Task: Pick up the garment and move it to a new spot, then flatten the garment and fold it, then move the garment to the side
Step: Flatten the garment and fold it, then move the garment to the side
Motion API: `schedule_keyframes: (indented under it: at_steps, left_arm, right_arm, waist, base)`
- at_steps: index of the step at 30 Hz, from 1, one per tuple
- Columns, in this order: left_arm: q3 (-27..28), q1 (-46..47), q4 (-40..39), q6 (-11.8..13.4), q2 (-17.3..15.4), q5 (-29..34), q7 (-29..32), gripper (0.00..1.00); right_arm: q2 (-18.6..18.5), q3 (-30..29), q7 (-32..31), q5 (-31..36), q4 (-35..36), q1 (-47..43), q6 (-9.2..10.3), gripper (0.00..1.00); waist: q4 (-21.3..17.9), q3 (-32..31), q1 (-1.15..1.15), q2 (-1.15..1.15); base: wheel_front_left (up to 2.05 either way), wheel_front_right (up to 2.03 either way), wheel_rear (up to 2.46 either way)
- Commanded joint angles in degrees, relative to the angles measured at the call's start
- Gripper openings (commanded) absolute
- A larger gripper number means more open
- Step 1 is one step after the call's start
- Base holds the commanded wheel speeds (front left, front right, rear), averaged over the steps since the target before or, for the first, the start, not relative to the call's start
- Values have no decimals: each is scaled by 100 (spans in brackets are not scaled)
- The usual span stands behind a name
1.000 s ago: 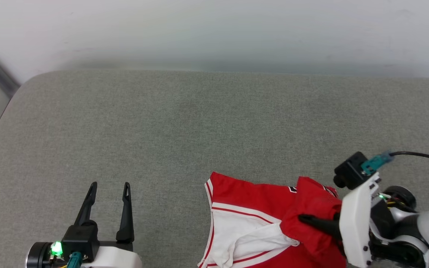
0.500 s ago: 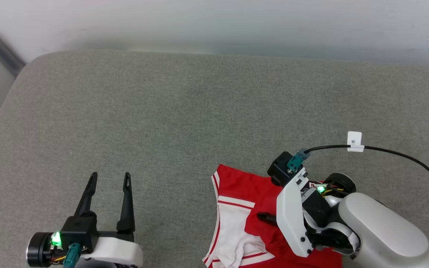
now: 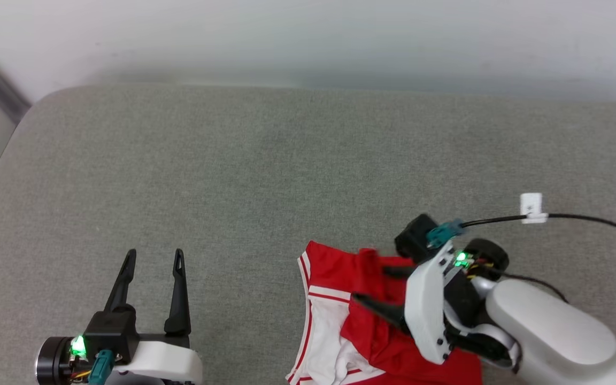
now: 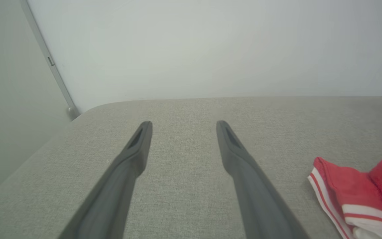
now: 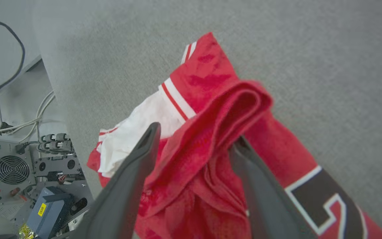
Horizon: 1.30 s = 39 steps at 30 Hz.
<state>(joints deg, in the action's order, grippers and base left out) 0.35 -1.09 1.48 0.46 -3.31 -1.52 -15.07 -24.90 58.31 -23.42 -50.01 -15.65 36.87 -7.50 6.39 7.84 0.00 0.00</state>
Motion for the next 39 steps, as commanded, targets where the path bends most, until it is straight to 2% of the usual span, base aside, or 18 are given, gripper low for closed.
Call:
schedule_keyframes:
  at_steps: [1, 3, 4, 6, 10, 13, 17, 24, 31, 39]
  left_arm:
    - [18, -82, -9, 1, 0, 38, -13, 100]
    - [31, -126, -37, 13, 4, 41, -13, 100]
    - [52, -206, -77, 30, 8, 53, -13, 100]
    - [66, -254, -86, 38, 9, 63, -13, 100]
    - [91, -351, -114, 39, 11, 80, -13, 100]
    - [79, -407, -118, 29, 14, 89, -13, 100]
    - [55, -468, -119, 12, 15, 87, -13, 100]
    - [73, -591, -153, -31, 12, 76, -13, 100]
    - [79, -706, -137, -45, 16, 42, -13, 100]
    - [61, -825, -130, -63, 23, 40, -13, 100]
  right_arm:
    - [-109, -71, 245, 12, 148, 111, 2, 100]
    - [-265, -326, 784, 180, 292, 120, 4, 100]
    - [-380, -872, 1592, 560, 356, -30, 3, 100]
    - [-354, -1408, 2162, 981, 257, -192, 3, 100]
    - [-47, -2619, 3176, 1917, -23, -620, 3, 100]
    - [356, -3579, 3641, 2531, -197, -1080, 2, 100]
    - [862, -4600, 3839, 3279, -10, -1710, 2, 100]
    - [1684, -5585, 3855, 4008, 921, -2915, 3, 100]
    - [2065, -5814, 3857, 4259, 1351, -3816, 2, 100]
    - [2201, -5931, 3858, 4263, 1470, -4450, 2, 100]
  waist:
    - [-69, -124, 0, 0]
    - [-122, -207, 0, 0]
    - [-193, -312, 0, 0]
    - [-245, -379, 0, 0]
    - [-331, -494, 0, 0]
    - [-366, -574, 0, 0]
    - [-384, -676, 0, 0]
    - [-390, -805, 0, 0]
    - [-402, -903, 0, 0]
    - [-399, -976, 0, 0]
  base:
    - [0, 0, 0]
    - [0, 0, 0]
    - [0, 0, 0]
    - [0, 0, 0]
    - [0, 0, 0]
    - [0, 0, 0]
    - [0, 0, 0]
    - [0, 0, 0]
    - [0, 0, 0]
    - [0, 0, 0]
